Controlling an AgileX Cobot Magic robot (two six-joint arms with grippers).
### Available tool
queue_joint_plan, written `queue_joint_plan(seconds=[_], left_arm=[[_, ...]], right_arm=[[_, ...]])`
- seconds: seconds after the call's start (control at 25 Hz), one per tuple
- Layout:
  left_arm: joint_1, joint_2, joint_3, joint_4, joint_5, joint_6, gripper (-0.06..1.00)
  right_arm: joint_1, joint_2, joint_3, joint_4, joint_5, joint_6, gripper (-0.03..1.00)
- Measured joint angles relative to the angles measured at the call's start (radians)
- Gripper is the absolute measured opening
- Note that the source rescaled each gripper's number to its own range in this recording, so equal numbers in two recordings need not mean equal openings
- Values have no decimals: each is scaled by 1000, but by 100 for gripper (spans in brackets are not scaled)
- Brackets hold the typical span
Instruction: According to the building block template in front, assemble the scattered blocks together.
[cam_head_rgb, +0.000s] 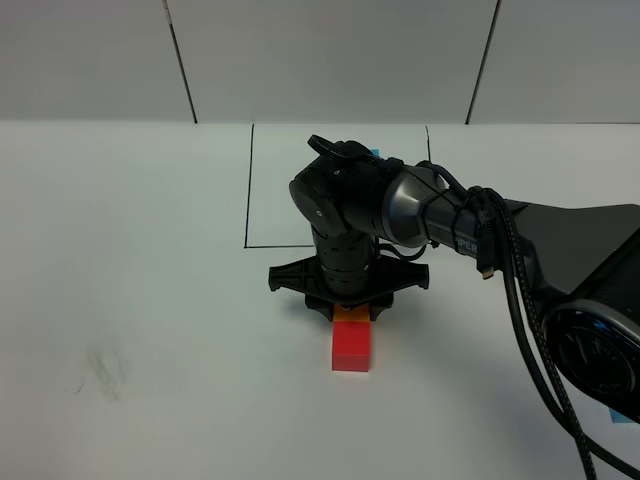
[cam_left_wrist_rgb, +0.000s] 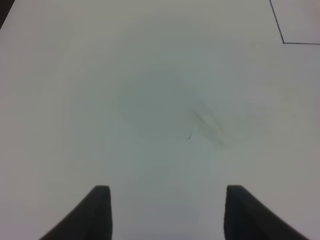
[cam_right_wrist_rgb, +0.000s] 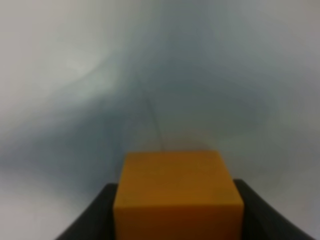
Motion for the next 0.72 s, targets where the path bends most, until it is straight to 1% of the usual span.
queue_joint_plan(seconds=[0.72], left_arm=[[0,0,0,0,0,0,57]], right_arm=[[0,0,0,1,0,8,46]])
